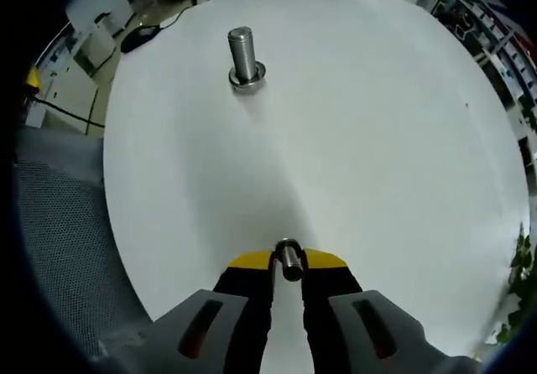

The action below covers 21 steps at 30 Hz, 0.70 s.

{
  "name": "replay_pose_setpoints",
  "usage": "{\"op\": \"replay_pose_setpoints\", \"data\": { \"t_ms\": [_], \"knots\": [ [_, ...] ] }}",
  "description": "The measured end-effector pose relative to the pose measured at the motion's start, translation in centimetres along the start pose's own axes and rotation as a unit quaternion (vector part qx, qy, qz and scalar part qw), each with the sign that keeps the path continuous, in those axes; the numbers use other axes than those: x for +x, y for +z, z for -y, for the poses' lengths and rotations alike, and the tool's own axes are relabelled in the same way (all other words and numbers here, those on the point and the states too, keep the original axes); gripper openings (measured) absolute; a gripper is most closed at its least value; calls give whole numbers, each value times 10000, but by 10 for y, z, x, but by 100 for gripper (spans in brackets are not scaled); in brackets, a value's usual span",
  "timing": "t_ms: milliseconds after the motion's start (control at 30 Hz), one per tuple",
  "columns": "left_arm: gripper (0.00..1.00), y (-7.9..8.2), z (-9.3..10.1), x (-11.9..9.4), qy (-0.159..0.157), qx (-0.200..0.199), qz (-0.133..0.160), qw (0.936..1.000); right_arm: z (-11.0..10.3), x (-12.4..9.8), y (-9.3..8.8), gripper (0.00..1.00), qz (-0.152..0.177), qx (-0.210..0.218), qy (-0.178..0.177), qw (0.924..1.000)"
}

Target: Place the washer onto the threaded stud by aligning its center hole with the stud, sliding it down to the base, and recovering from edge contact or off-axis alignment until the washer reaches the visible bottom stop.

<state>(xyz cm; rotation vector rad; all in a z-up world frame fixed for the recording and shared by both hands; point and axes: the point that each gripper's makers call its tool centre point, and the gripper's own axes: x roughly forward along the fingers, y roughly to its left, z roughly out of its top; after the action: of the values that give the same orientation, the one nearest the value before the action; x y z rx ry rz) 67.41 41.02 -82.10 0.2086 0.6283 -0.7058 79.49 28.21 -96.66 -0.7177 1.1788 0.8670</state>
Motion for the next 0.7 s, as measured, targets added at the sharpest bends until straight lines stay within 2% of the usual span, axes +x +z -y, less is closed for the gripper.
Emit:
{"op": "replay_pose_setpoints", "data": {
  "t_ms": [367,700],
  "knots": [
    [27,0,1,1,-27,10,-21,10000,-1,-4,-5,15,55,103,13,9999],
    [27,0,2,1,-39,23,-5,10000,-11,-10,-21,15,-8,276,58,9996]
  ]
}}
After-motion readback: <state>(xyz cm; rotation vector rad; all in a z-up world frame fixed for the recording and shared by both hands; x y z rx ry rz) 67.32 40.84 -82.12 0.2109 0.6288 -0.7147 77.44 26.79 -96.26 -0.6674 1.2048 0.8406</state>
